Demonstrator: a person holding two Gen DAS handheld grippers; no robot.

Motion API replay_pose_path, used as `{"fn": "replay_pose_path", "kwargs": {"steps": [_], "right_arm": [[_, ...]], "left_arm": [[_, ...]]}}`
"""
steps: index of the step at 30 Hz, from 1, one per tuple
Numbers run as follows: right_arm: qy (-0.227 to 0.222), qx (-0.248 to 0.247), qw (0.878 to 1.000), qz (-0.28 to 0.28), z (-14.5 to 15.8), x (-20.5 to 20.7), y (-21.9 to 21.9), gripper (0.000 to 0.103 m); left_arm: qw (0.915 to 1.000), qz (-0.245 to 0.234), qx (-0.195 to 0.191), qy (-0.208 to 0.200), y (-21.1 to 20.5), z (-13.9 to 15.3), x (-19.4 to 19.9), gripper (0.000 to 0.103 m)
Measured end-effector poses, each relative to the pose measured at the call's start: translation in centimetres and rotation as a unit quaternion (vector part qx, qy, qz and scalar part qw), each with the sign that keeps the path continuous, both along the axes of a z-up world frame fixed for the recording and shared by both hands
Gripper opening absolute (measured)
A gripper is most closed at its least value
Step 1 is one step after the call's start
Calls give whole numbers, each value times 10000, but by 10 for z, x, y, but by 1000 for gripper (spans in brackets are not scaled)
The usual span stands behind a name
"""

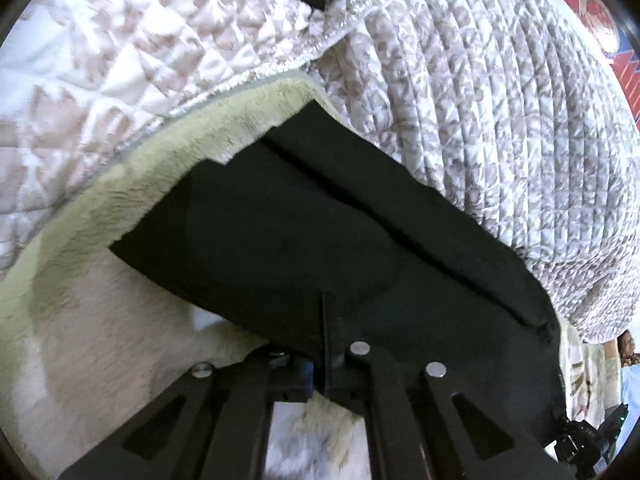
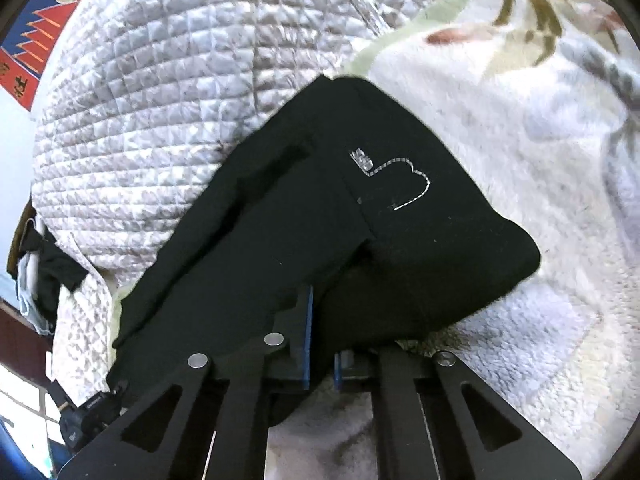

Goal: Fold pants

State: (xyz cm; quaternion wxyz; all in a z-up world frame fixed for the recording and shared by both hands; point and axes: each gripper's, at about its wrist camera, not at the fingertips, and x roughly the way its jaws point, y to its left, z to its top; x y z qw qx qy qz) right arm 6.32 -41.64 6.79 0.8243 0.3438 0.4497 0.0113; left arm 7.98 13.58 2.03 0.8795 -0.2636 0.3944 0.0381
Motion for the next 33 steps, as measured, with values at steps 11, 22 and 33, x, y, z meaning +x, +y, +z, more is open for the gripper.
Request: {"fn": "replay_pose_path", "kwargs": {"steps": [11, 22, 33], "right_arm": [[97, -16, 10000, -10, 39, -79, -24, 5], [523, 505, 9971, -239, 11, -125, -45, 2], [-11, 1034, 9887, -1085, 16, -136, -60, 63]], "left_arm": [[9999, -127, -74, -70, 0, 29, -104, 4], [9984, -474, -36, 298, -8, 13, -143, 4], [9996, 68, -88, 245, 17, 10, -141, 16]]}}
